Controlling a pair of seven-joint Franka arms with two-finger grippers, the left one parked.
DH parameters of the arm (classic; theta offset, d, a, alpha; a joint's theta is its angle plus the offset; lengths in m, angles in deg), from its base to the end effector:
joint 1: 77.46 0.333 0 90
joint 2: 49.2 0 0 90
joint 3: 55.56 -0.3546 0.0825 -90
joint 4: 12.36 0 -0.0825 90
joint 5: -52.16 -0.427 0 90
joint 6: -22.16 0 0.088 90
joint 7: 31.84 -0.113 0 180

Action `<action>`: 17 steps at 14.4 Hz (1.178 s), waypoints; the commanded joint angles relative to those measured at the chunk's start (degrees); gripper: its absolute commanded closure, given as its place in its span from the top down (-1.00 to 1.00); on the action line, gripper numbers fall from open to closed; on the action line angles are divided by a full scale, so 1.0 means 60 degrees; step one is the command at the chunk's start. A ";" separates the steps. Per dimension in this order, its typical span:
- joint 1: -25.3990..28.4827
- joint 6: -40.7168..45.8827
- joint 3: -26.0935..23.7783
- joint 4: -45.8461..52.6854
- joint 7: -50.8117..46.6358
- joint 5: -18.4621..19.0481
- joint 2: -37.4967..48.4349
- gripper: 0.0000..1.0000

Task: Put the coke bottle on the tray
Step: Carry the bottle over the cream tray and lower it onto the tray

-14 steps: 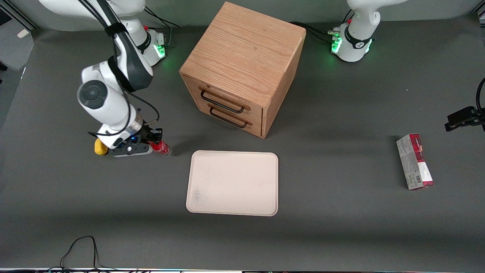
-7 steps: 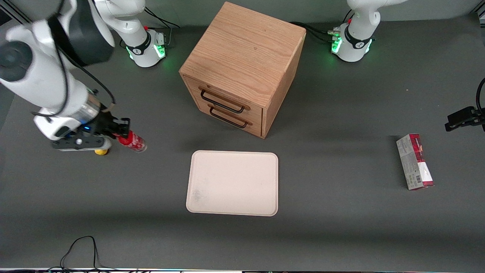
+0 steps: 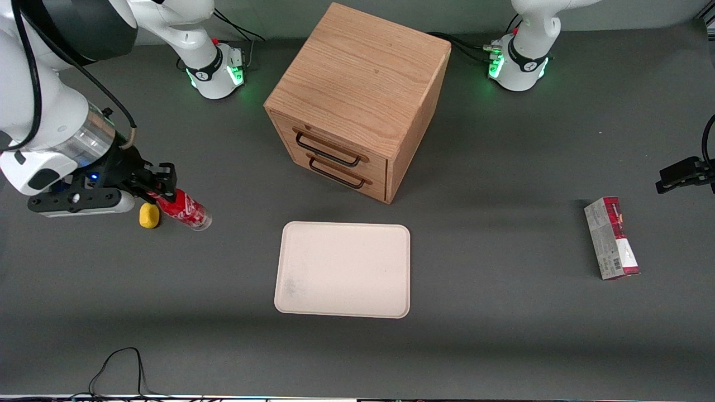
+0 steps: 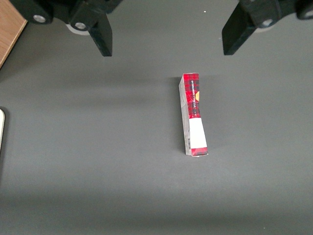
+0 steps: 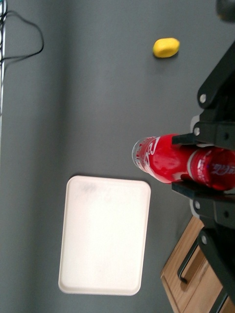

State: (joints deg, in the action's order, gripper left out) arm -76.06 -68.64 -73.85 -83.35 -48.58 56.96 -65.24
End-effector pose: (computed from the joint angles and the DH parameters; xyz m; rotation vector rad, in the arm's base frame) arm 0.6649 0.1895 0.6562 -3.1119 -0.0533 -0.1157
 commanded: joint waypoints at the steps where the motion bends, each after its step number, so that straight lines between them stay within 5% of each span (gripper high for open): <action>1: 0.0149 0.0106 -0.0756 0.1431 -0.0897 0.0603 -0.1309 -1.00; 4: 0.0440 -0.0889 -0.1593 0.1812 -0.1735 0.1803 -0.2626 -1.00; 9: 0.1144 -0.3569 -0.1581 0.1755 -0.2908 0.2566 -0.4692 -1.00; 14: 0.1262 -0.4318 -0.1347 0.1375 -0.2777 0.3548 -0.5662 -1.00; 17: 0.1262 -0.4451 -0.1127 0.1242 -0.2660 0.3564 -0.5706 -1.00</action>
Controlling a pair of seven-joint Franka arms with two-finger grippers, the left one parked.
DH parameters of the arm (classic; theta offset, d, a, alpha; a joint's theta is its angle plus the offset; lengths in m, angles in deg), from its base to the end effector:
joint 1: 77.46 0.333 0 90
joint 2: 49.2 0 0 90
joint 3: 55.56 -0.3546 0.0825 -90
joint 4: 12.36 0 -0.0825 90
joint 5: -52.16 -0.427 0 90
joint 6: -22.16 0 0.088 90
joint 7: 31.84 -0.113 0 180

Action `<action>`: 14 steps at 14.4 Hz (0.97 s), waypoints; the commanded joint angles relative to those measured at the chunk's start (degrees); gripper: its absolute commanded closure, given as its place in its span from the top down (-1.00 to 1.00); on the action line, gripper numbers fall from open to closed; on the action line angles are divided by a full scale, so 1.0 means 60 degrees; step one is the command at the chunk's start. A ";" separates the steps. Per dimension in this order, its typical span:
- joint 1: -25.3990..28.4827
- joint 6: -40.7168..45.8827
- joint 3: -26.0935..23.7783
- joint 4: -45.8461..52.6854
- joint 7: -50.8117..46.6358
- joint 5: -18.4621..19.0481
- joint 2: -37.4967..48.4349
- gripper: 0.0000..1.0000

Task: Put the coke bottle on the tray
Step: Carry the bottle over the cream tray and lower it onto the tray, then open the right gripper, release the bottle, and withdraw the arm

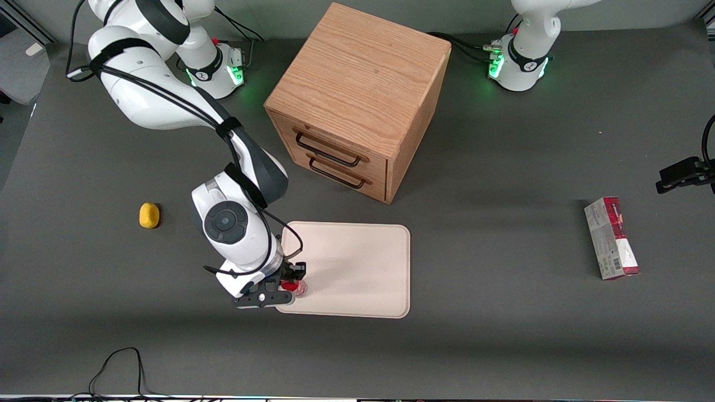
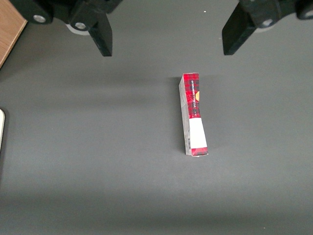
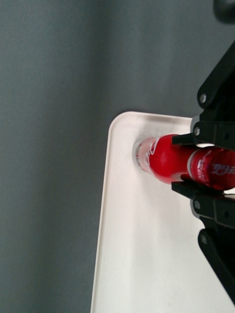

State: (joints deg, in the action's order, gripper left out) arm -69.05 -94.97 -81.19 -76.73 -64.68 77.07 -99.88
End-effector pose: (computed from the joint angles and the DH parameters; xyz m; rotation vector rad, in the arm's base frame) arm 0.7724 0.3414 0.3182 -3.1273 -0.0498 -0.1991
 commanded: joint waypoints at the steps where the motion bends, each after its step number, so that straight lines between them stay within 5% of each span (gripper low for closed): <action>1: 0.0093 -0.0120 0.0111 0.0124 0.0039 0.0214 0.0023 -1.00; 2: 0.0093 -0.0222 0.0111 0.0124 0.0054 0.0214 -0.0035 -0.95; 3: 0.0093 -0.0281 0.0125 0.0052 0.0011 0.0214 -0.0036 0.66; 4: 0.0078 -0.0354 0.0125 -0.0109 -0.0091 0.0214 0.0022 1.00; 11: 0.0224 -0.0399 0.0535 -0.0751 0.0113 0.0229 0.0797 1.00; 14: 0.0254 -0.0399 0.1251 -0.2083 0.0420 -0.0309 0.2259 1.00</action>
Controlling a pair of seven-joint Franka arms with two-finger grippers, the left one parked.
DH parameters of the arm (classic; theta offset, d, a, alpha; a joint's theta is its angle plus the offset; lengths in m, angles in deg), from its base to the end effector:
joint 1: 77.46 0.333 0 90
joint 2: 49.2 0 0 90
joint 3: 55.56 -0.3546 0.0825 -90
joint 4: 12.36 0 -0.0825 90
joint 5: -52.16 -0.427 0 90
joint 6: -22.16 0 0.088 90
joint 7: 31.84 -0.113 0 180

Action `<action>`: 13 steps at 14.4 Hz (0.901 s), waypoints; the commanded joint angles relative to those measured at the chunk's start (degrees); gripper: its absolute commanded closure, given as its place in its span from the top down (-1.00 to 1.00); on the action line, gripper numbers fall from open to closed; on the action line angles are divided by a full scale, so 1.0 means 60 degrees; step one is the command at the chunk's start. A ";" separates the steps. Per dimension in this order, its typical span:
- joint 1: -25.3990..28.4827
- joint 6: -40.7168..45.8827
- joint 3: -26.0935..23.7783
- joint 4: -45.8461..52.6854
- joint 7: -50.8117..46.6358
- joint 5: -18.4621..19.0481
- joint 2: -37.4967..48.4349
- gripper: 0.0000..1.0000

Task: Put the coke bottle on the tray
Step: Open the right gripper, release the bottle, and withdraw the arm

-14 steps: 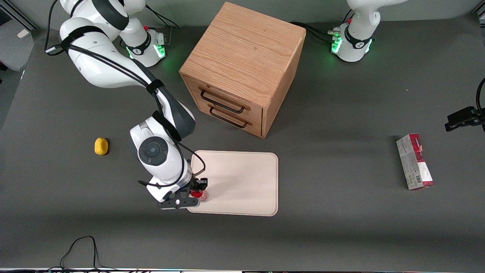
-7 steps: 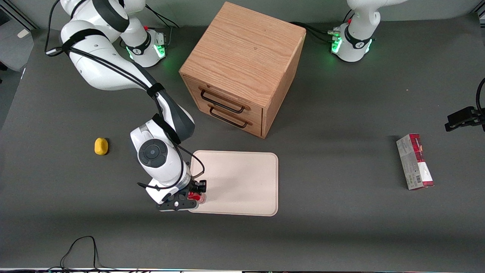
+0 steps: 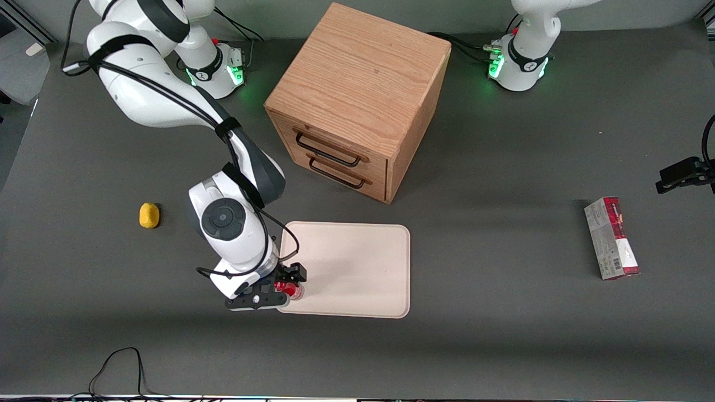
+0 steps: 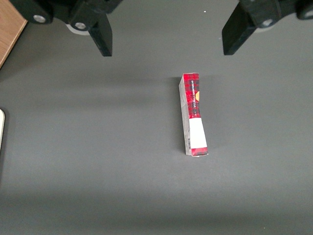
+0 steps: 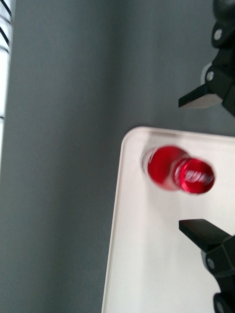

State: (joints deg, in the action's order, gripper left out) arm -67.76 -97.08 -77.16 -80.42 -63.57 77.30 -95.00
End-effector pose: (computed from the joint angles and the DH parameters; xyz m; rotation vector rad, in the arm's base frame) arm 0.7687 0.3291 0.3478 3.0833 0.0844 0.3016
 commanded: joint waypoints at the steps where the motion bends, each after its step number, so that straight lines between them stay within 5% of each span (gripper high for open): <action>1: 0.0039 -0.0047 0.0901 -0.1894 0.0612 -0.0947 0.2016 1.00; 4: -0.0004 0.0360 0.2043 -0.3359 0.2806 -0.2663 0.3935 1.00; 9: -0.0268 0.2190 0.3787 -0.5046 0.5431 -0.3955 0.6997 1.00; 13: -0.0575 0.3626 0.4521 -0.5077 0.5786 -0.4613 0.8245 1.00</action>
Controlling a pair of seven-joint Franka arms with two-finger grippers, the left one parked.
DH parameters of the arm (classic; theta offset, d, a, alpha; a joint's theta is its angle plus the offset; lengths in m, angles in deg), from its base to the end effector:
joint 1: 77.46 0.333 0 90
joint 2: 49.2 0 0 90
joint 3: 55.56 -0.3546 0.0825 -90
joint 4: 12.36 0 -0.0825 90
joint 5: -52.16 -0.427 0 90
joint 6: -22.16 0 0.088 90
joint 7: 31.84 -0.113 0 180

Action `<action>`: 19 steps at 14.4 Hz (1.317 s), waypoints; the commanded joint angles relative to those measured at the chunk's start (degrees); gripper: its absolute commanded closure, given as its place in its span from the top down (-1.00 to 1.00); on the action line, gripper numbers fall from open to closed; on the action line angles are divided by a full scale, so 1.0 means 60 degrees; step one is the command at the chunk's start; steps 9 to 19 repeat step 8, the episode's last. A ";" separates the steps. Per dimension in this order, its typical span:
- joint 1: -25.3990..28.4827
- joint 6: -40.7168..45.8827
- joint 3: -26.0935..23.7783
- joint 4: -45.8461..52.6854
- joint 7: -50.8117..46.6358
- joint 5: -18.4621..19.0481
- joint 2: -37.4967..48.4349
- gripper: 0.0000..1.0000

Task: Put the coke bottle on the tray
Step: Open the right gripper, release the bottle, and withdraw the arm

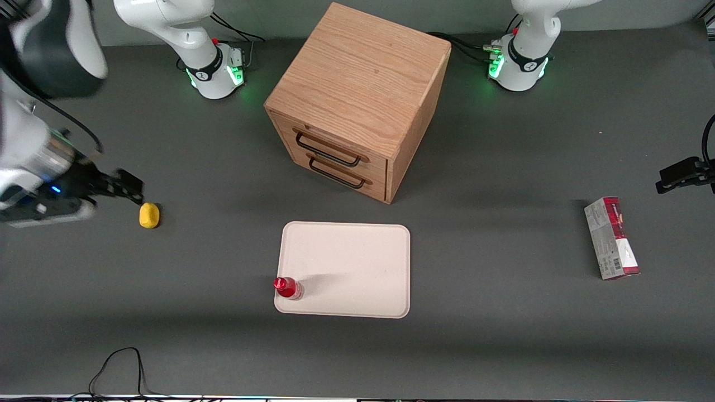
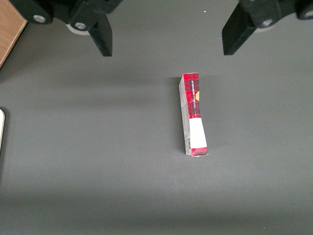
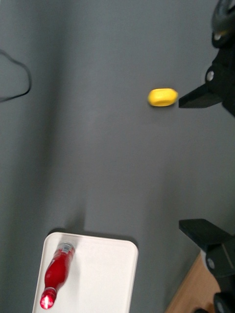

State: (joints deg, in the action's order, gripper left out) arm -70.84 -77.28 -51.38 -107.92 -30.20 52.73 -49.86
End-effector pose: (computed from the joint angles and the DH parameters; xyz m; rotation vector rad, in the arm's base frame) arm 0.6137 0.0254 0.6145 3.1280 0.1136 0.0881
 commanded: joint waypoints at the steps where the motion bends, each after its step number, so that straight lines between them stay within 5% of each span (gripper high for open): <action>1: -0.0048 0.0634 0.0400 -0.0494 0.0355 -0.0535 0.0869 1.00; 19: -0.0048 0.0754 0.0445 -0.0464 0.0181 -0.0564 0.0973 1.00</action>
